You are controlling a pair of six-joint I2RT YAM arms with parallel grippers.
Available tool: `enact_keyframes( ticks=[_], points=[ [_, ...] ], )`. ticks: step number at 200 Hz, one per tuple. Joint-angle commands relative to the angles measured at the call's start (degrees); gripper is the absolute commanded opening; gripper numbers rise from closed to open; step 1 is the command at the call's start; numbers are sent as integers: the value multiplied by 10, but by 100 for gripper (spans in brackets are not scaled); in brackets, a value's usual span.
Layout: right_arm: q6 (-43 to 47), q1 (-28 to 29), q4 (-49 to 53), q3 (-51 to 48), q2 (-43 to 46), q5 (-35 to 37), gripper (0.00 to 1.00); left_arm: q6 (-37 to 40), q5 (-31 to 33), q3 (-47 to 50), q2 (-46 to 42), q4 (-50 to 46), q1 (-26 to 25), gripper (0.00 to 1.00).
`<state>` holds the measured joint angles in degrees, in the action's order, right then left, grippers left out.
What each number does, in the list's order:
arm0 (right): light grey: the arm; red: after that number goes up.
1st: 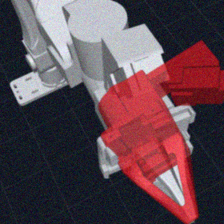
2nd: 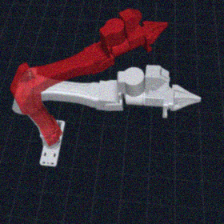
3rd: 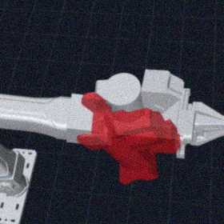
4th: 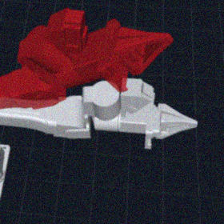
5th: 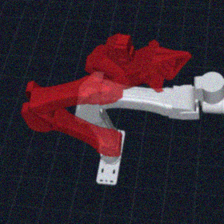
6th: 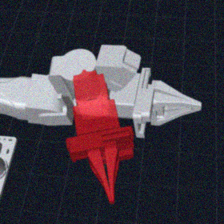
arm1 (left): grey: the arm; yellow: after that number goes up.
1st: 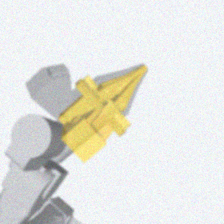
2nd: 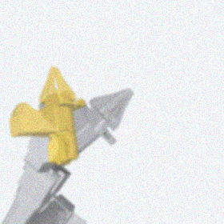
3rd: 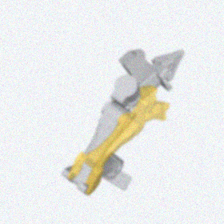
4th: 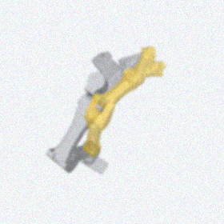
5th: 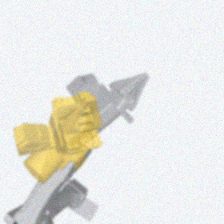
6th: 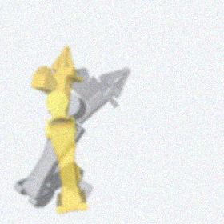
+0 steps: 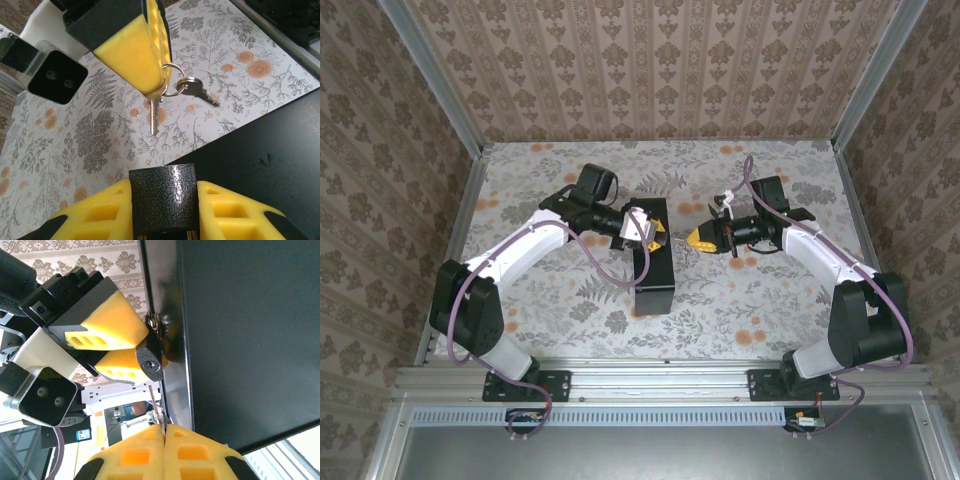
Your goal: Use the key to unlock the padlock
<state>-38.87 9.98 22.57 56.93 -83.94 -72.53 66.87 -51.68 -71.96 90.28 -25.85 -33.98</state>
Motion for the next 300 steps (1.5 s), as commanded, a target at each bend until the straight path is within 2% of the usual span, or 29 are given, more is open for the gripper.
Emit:
enact_keyframes(
  ticks=[1,99,215,300],
  points=[
    [13,9,16,8,1,-18,0,3,-46,-7,-15,37,3,21],
    [15,22,19,28,-29,-9,0,12,-43,-9,-16,24,3,21],
    [25,5,21,25,-18,-16,0,14,-40,-16,-12,9,1,21],
    [13,17,4,33,-22,-16,0,12,-35,-18,-11,10,-2,21]
  ],
)
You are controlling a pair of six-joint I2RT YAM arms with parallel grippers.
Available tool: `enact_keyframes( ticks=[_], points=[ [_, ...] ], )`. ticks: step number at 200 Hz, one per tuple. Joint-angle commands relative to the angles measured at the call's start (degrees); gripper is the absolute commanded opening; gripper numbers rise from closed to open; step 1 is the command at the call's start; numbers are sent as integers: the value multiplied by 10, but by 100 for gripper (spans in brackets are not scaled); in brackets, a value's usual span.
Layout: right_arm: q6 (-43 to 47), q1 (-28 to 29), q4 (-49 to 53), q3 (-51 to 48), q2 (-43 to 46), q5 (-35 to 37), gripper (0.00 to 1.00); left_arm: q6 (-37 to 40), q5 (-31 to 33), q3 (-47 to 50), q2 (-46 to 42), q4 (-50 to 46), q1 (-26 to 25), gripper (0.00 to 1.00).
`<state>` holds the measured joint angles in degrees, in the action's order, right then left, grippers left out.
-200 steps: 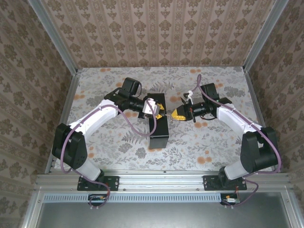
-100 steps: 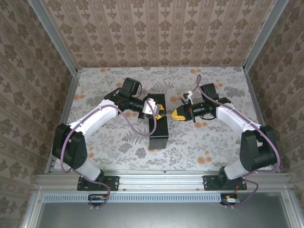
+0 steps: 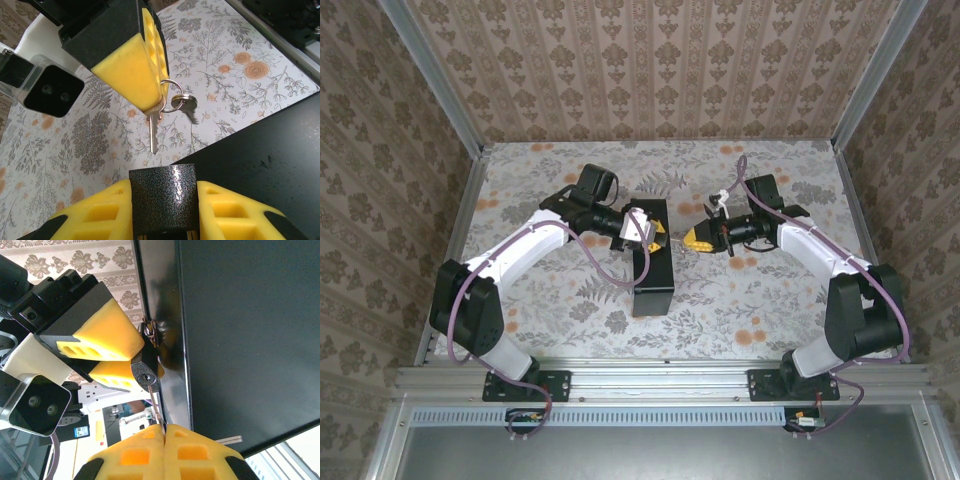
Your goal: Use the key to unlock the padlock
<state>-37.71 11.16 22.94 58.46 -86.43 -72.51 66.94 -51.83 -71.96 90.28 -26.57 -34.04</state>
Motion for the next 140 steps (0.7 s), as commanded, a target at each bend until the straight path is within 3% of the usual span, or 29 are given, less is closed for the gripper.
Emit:
enact_keyframes(
  ticks=[1,140],
  points=[
    [1,5,0,17,3,-17,0,11,-34,-18,-11,16,-2,21],
    [-14,12,-23,17,1,-16,0,11,-33,-20,-9,14,-7,21]
  ],
)
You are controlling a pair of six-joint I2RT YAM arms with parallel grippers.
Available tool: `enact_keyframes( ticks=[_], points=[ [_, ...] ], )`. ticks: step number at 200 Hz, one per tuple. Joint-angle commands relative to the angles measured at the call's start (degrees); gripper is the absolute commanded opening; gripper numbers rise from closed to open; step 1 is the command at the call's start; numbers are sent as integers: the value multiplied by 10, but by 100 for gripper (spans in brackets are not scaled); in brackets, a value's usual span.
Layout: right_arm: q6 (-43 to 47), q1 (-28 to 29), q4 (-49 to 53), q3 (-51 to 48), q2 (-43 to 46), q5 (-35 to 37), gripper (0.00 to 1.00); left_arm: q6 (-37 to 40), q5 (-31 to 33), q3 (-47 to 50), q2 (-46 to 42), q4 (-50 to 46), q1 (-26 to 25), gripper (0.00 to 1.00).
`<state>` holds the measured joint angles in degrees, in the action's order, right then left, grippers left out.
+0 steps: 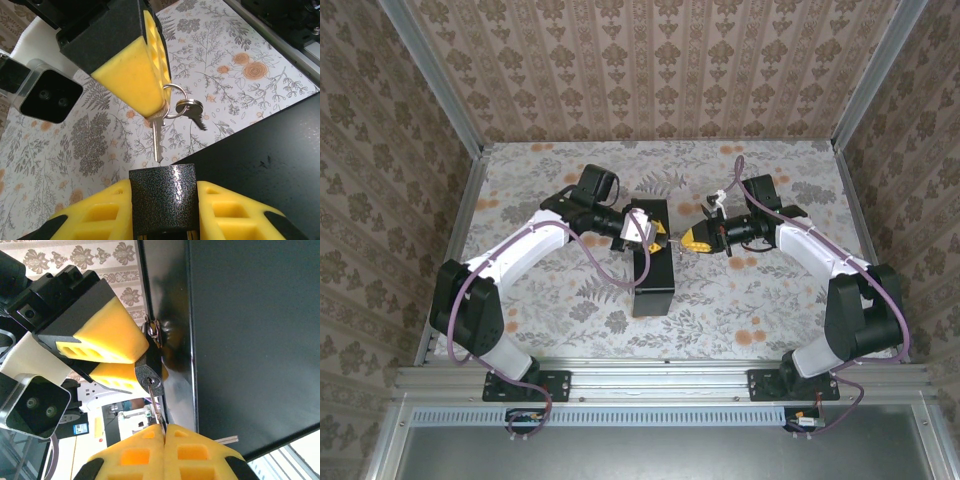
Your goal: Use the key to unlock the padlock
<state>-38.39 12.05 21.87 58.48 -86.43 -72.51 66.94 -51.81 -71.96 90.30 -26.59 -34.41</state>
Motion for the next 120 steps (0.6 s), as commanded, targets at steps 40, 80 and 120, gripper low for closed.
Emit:
enact_keyframes(
  ticks=[40,80,120],
  points=[
    [-3,4,-4,16,-1,-13,0,9,-33,-19,-11,16,-4,20],
    [0,7,-1,17,-5,-11,0,9,-32,-19,-11,19,-4,20],
    [1,12,1,21,-12,-9,0,10,-33,-17,-13,19,-5,20]
  ],
)
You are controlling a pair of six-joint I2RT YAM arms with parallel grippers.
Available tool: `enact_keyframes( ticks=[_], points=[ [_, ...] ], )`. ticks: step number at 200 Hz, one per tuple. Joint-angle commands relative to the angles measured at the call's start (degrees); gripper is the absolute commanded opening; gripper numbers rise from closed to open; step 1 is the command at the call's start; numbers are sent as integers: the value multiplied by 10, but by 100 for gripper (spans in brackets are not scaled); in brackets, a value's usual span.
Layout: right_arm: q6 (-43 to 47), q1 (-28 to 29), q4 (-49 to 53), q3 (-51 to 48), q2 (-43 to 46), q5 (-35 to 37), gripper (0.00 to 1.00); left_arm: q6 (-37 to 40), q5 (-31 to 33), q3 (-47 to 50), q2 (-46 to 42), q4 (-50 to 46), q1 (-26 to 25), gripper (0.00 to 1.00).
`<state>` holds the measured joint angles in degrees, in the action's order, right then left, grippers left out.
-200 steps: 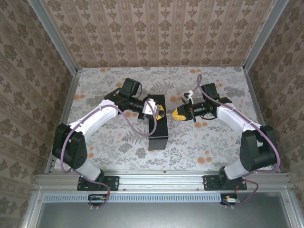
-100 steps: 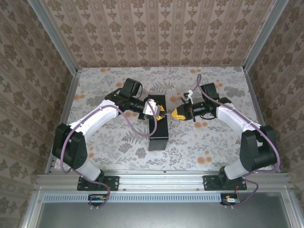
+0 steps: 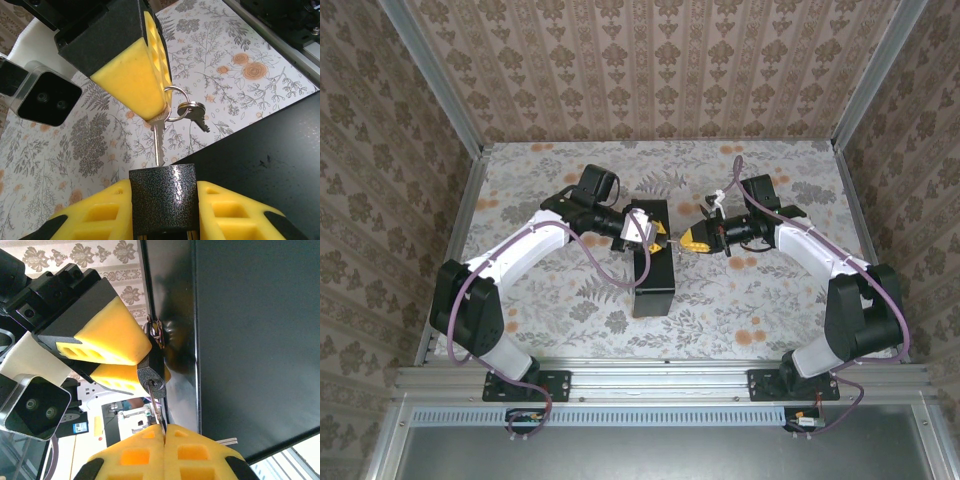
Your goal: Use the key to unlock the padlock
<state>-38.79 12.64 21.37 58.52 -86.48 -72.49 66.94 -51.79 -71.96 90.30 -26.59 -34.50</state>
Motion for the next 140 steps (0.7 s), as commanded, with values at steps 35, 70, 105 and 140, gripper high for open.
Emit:
enact_keyframes(
  ticks=[35,70,105,140],
  points=[
    [-2,13,1,26,-14,-11,0,18,-26,-19,-12,11,-7,20],
    [-12,14,-8,27,-8,-18,0,24,-11,-19,-13,12,-12,20],
    [-22,23,-14,27,-14,-16,0,26,29,-12,-16,33,-27,20],
    [5,5,21,25,-7,-19,0,12,21,-6,-12,40,-14,20]
  ],
)
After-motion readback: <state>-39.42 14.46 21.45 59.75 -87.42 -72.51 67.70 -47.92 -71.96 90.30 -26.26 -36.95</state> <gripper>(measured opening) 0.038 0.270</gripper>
